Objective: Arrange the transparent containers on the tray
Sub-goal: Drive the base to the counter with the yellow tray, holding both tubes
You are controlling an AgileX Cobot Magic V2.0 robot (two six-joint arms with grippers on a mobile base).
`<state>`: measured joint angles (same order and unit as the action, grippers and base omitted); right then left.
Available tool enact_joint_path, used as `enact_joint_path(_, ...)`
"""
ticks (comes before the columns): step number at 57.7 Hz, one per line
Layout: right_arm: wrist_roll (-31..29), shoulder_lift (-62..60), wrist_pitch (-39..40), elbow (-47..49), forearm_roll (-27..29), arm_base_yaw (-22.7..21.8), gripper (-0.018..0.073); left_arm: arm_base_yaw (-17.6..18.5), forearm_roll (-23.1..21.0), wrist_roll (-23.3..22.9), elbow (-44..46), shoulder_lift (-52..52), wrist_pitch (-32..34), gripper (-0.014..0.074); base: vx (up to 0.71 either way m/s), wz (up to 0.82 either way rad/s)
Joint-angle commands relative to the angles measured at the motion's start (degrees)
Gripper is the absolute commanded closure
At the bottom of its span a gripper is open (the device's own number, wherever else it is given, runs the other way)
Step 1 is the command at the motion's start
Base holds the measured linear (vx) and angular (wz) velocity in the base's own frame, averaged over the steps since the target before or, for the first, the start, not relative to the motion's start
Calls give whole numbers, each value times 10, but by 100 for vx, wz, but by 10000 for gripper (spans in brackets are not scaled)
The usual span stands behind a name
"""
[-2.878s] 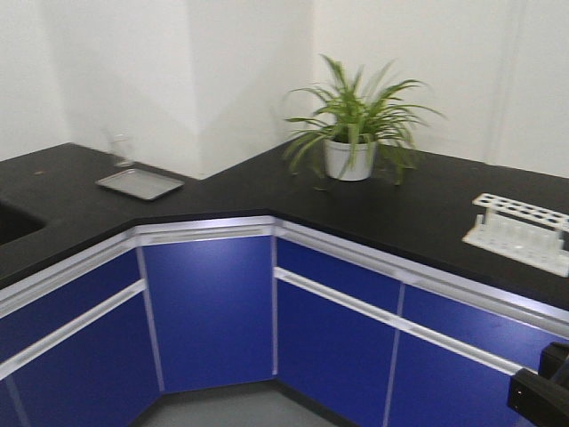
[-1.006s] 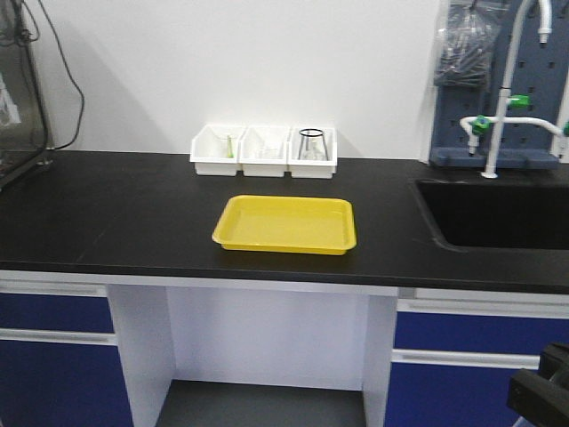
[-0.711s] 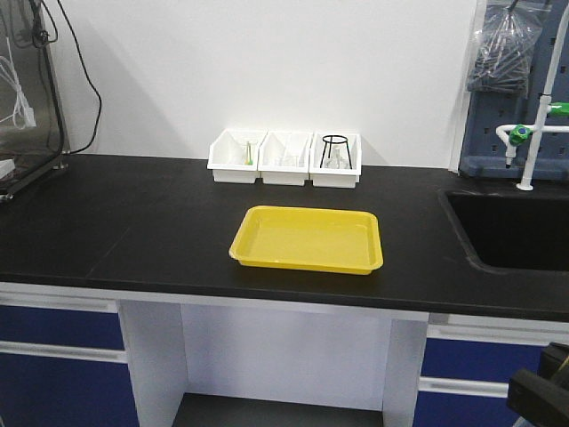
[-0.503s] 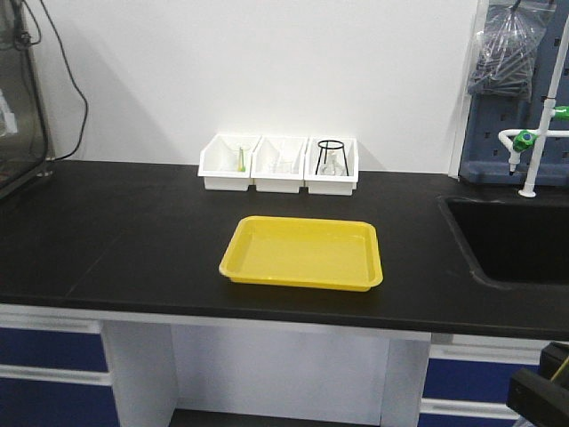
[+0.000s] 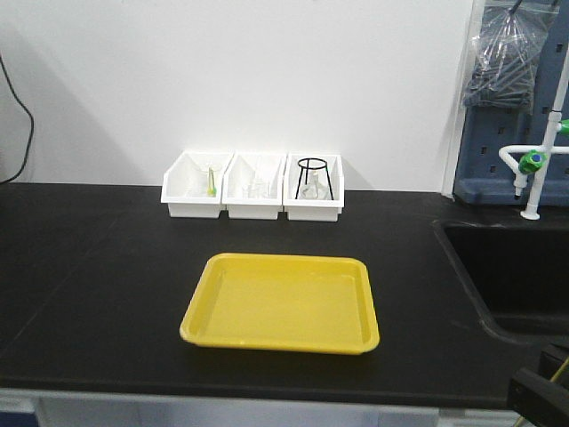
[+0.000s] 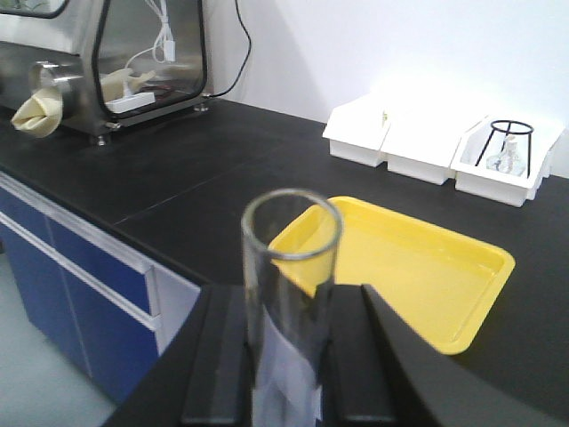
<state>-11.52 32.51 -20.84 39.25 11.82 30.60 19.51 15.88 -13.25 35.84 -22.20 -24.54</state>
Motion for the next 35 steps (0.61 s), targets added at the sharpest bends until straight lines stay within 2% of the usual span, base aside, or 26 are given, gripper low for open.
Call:
enact_joint_path(1,-5,1,48,18,2,-3,495,3,5,-3,15,-3,42,521,35,-3)
enact_joint_path(35,-5,1,48,18,2,-3,495,3,5,-3,15,-3,42,521,34,-4)
